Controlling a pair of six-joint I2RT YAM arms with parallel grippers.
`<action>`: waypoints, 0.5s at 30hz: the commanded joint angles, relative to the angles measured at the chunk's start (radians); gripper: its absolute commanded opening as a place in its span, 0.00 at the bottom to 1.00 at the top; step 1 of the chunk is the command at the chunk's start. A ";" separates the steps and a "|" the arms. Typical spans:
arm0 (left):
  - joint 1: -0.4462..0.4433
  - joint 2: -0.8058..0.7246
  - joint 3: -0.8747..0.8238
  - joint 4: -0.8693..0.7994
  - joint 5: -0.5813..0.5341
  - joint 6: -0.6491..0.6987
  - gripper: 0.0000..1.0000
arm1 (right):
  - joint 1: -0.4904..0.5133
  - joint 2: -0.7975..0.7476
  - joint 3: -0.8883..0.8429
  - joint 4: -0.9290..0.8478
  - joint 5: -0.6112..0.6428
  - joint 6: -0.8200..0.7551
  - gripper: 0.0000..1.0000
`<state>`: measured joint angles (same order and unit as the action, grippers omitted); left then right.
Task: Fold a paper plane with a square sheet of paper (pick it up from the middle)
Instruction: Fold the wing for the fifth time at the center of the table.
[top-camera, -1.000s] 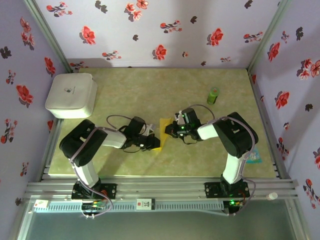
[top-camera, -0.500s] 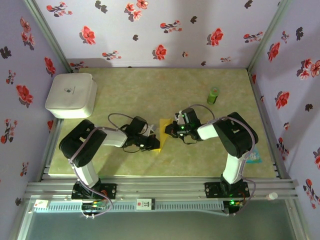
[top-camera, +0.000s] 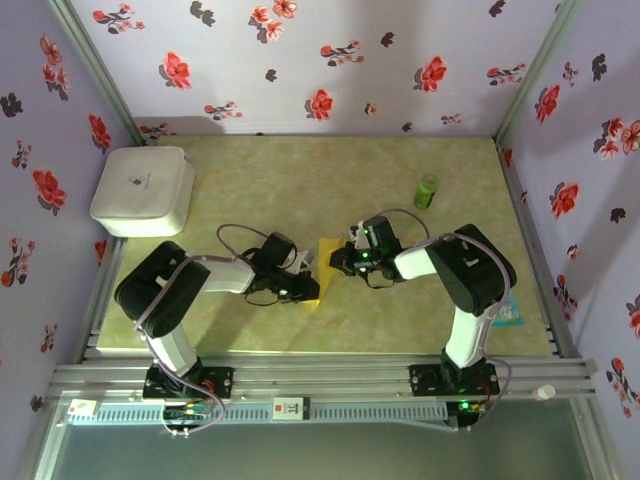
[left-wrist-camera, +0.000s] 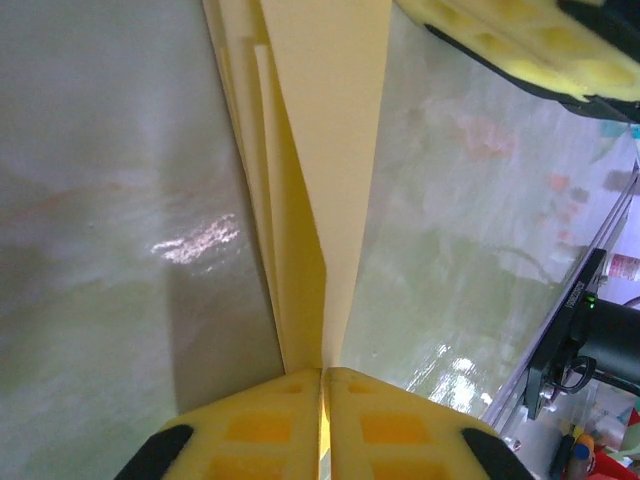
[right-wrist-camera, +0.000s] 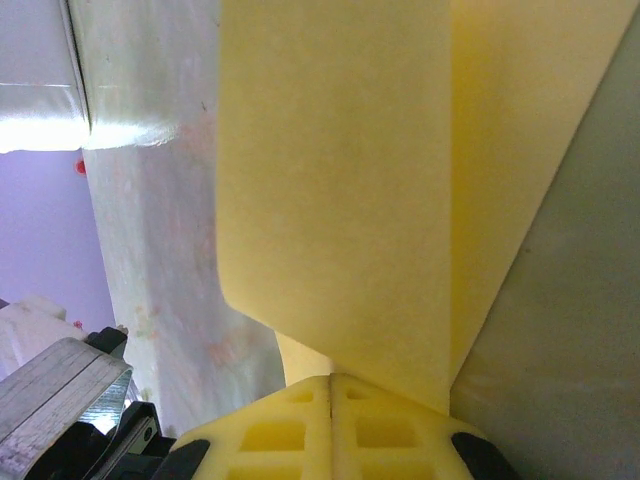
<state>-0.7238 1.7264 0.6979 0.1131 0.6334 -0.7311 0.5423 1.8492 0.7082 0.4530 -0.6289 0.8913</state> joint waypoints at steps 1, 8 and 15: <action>-0.011 -0.014 -0.024 -0.125 -0.024 0.023 0.03 | 0.013 0.052 0.002 -0.049 0.066 0.002 0.05; -0.011 -0.045 -0.033 -0.098 -0.022 0.007 0.07 | 0.015 0.050 -0.001 -0.047 0.065 0.003 0.05; -0.003 -0.171 -0.037 -0.112 -0.076 -0.014 0.20 | 0.016 0.051 0.004 -0.043 0.066 0.009 0.05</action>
<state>-0.7258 1.6192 0.6689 0.0391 0.5926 -0.7319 0.5423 1.8496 0.7082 0.4534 -0.6285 0.8989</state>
